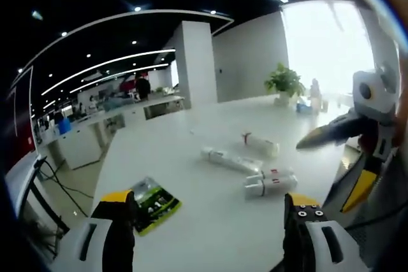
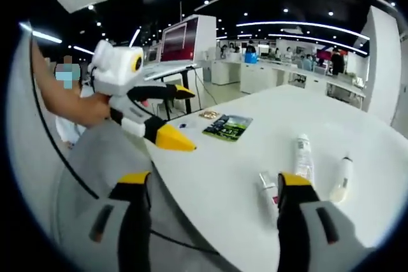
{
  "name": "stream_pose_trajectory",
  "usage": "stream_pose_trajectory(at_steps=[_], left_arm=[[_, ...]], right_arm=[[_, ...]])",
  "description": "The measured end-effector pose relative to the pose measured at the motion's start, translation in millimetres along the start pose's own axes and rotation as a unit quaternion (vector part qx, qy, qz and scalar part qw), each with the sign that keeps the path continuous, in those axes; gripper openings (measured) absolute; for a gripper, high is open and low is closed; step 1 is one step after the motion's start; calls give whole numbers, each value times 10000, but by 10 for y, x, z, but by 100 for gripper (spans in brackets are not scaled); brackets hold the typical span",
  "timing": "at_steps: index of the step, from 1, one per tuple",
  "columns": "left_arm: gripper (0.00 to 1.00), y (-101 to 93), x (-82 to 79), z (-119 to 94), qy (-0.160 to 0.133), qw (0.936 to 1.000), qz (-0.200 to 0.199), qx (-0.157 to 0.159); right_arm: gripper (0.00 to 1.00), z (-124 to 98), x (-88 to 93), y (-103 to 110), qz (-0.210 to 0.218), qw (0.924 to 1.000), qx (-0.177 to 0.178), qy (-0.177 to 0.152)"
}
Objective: Arrange the skincare products in the storage area until every visible bottle or jar stands upright without overlapping.
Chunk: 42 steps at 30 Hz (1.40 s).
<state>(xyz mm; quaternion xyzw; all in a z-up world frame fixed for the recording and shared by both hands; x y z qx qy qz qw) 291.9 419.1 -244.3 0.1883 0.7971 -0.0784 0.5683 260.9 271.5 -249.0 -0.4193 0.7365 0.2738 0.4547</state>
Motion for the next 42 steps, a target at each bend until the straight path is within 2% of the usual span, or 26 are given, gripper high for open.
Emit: stream_pose_trajectory(at_steps=[5,10,16,19,20,22,24,27,30,32,42], left_arm=[[100,-8,-32,-6,-79,10000,-39,29],[100,-124,17,21,54,9993,-48,362],[100,-222,49,23,126,9977,-171,650],[100,-293,57,35,152,9961,-178,849],[100,-311,50,38,148,9958,-141,897],[100,-271,-34,32,-85,9968,-83,794],[100,-207,-70,2,-200,9974,-216,661],[100,-133,-84,-14,-263,9979,-277,519],[100,-159,-102,-22,-330,9978,-209,534],[99,-173,-91,-11,-298,9979,-167,552],[99,-157,-62,0,-213,9985,-92,497]], right_arm=[[85,3,17,-65,111,9998,144,37],[87,1,54,-126,142,9993,326,129],[87,5,175,-243,134,9961,740,455],[87,9,137,-304,366,9947,926,274],[88,15,144,-324,371,9943,956,303],[89,41,181,-362,337,9931,1048,401],[89,38,218,-365,361,9920,1092,518],[88,53,242,-344,325,9918,1101,571],[87,99,328,-302,272,9913,992,827],[86,110,345,-284,266,9912,957,878],[86,77,221,-281,232,9938,947,538]])
Point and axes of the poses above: the point that each gripper's makers call its tool centre point, and the gripper's own axes: z roughly forward along the fingers, y roughly to its left, x roughly out of its underside, the point moved 3 cm from there along -z, roughly backward along the fingers, and after that the axes turned 1 degree about -y, right-handed, at the moved point
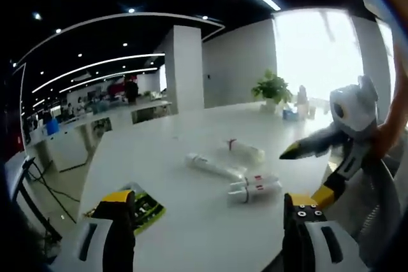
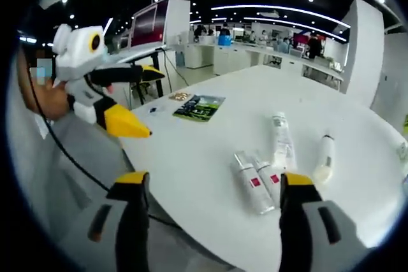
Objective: Arrange the skincare products in the storage area until every visible bottle or jar stands upright without overlapping.
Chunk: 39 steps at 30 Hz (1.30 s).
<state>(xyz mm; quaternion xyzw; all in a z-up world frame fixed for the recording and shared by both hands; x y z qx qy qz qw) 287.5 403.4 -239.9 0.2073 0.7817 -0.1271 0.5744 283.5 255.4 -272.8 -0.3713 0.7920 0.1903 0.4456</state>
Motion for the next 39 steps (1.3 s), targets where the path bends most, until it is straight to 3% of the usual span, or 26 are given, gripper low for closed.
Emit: stream_pose_trajectory(at_steps=[11,20,27,30,32,35,38,39], left_arm=[[100,-13,10,12,28,10000,27,17],[100,34,-41,-19,-94,9997,152,-153],[100,79,-124,-51,-271,9994,23,-222],[100,79,-128,-46,-277,9994,-36,-228],[100,64,-140,-43,-292,9994,-39,-202],[100,54,-133,-33,-250,9996,-19,-164],[100,96,-171,-44,-279,9994,-100,-178],[100,109,-192,-57,-311,9993,-103,-180]], right_arm=[[87,-57,-96,-34,-38,9995,102,-307],[87,-83,-108,-98,-55,9992,231,-332],[87,-267,-205,-259,-170,9977,414,-510],[86,-262,-149,-326,-425,9971,479,-417],[86,-219,-107,-355,-318,9974,546,-333],[85,-181,-133,-348,-440,9967,596,-332],[84,-213,-226,-410,-873,9927,723,-416],[83,-214,-213,-420,-806,9931,720,-450]])
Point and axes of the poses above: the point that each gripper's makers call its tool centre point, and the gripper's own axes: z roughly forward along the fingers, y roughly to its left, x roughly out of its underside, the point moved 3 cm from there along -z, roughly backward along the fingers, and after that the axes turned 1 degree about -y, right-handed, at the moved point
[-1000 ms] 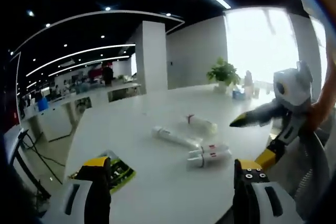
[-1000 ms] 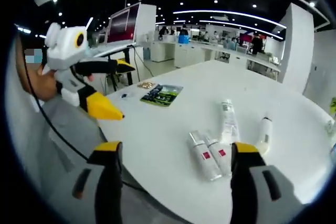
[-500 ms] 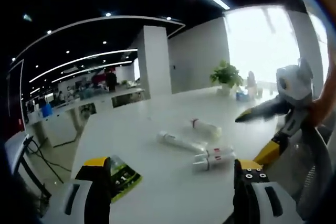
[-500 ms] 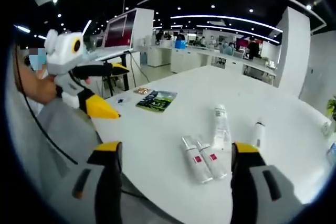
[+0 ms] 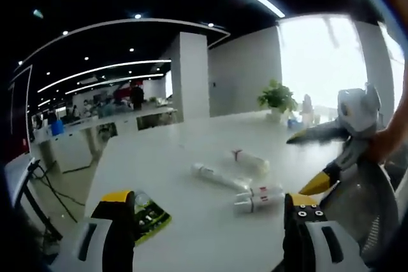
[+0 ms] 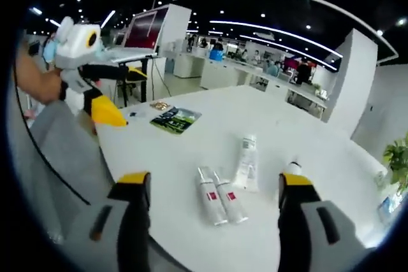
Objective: Arrange the skincare products in the storage area until every visible bottle or jar stands upright without overlapping.
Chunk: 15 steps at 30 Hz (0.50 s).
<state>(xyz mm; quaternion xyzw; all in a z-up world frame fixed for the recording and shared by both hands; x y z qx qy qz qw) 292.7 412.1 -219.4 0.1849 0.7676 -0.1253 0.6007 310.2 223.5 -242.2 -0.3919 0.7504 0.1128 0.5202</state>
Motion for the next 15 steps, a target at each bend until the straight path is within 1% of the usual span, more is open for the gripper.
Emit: stream_pose_trajectory(at_steps=[1,2,3,4,5,6,7,8,11,12,13,15], left_arm=[[100,11,-13,-9,-10,10000,-3,-12],[100,15,-16,-12,-9,10000,-3,-20],[100,25,-15,-13,26,10000,-6,-52],[100,21,-15,-17,79,9998,157,-35],[100,21,-17,-21,94,9996,273,-44],[100,8,-13,-22,83,9996,256,-21],[100,-11,11,-19,114,9997,221,14],[100,-31,46,-6,146,9996,235,35],[99,-114,164,64,332,9985,425,128],[99,-162,175,83,395,9973,562,242],[99,-174,173,85,393,9972,585,267],[97,-196,147,61,321,9972,605,299]], right_arm=[[83,1,19,-9,37,10000,-2,-19],[83,10,84,-9,178,9998,-7,37],[81,3,206,-10,116,9990,26,441],[80,10,157,-39,-129,9994,98,319],[79,-5,59,-36,110,9999,80,22],[80,-13,46,-31,225,9997,62,-31],[80,-17,76,-50,166,9998,95,62],[80,-17,85,-60,141,9998,127,83],[80,-9,73,-39,189,9998,67,40],[80,-8,69,-32,172,9998,50,36],[80,-8,71,-22,165,9999,28,42],[80,-10,67,-13,184,9998,-5,24]])
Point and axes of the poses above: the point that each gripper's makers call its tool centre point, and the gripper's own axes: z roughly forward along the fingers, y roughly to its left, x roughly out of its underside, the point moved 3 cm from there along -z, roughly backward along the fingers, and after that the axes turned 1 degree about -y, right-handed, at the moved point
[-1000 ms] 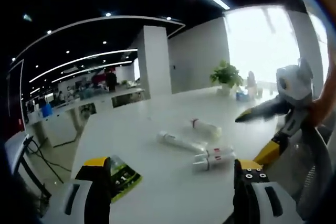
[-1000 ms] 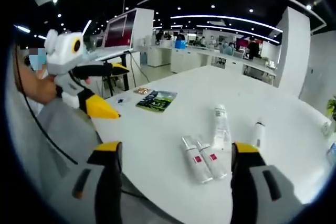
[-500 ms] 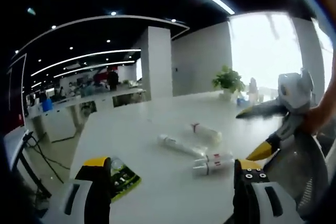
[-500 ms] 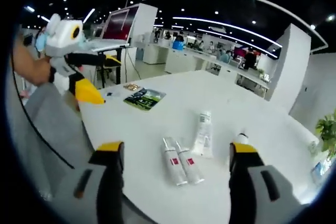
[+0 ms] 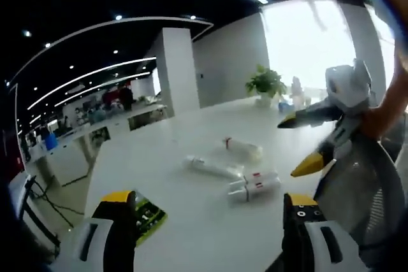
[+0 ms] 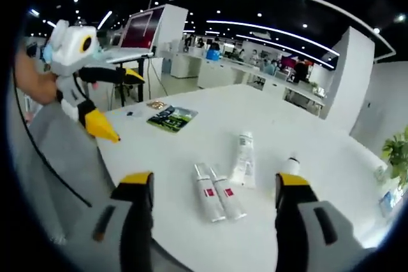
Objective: Arrange the skincare products in the storage area until every visible bottle or jar stands upright without overlapping.
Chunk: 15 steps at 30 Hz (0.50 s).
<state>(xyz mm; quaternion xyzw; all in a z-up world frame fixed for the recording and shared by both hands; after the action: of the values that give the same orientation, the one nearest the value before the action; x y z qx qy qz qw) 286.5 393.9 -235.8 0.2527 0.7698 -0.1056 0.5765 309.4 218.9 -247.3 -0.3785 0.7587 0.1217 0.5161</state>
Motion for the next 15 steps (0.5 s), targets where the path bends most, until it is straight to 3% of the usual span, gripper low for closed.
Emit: stream_pose_trajectory(at_steps=[6,15], left_arm=[[98,70,-23,-18,-89,9995,-279,-100],[97,-12,-58,-1,-162,9997,-144,61]], right_arm=[[79,-15,27,-35,48,10000,41,39],[78,-3,103,-69,74,9997,79,219]])
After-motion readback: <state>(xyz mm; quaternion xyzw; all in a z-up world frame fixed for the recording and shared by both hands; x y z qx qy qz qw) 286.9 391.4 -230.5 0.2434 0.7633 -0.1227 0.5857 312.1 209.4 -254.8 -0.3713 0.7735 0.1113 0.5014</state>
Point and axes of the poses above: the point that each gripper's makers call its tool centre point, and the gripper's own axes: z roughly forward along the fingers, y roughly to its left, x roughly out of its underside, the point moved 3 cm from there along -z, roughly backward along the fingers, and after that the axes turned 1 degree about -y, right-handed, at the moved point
